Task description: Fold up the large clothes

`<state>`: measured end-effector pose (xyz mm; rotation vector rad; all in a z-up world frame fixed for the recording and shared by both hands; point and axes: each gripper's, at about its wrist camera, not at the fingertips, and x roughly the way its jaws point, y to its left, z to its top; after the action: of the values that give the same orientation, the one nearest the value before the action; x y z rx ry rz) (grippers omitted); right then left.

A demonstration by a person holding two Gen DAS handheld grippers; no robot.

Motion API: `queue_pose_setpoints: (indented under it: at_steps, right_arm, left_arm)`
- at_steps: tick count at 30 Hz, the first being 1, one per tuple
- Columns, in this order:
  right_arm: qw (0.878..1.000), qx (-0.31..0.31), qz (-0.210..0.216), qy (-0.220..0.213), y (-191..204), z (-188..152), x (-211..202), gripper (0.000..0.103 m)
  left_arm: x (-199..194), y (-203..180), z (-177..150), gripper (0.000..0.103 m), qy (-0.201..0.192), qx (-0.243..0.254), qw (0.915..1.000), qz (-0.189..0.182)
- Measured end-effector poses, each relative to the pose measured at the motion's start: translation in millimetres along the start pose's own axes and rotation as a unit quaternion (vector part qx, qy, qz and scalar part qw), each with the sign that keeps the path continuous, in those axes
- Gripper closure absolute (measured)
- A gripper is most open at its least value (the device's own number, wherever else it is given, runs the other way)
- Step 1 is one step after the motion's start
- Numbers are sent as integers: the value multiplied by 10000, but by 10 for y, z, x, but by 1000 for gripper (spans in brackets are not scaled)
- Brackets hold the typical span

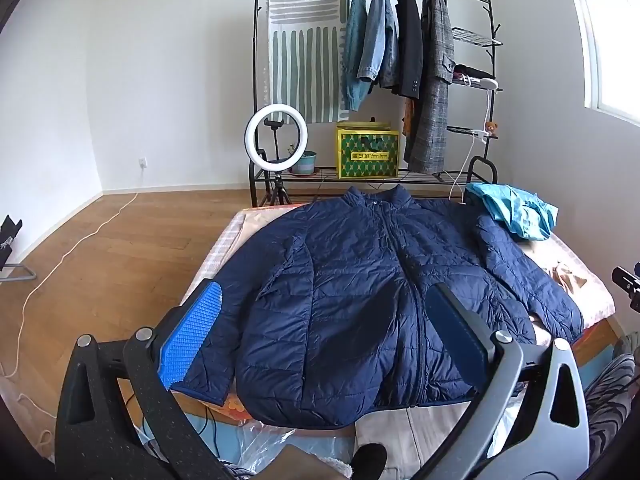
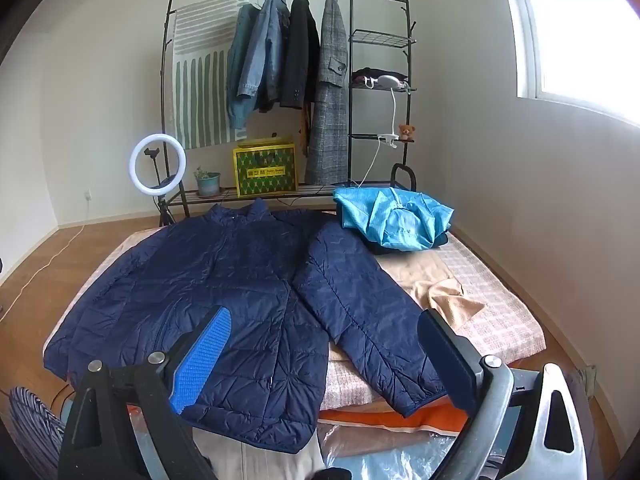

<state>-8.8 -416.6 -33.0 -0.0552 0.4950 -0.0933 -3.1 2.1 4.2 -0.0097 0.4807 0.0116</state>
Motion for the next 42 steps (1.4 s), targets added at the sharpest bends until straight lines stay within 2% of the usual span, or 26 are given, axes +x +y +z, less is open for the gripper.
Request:
queue_pose_setpoints:
  at_steps: [42]
  right_arm:
    - [9999, 54, 63, 77, 25, -27, 48, 7]
  left_arm:
    - [-106, 32, 129, 0, -60, -7, 10000, 19]
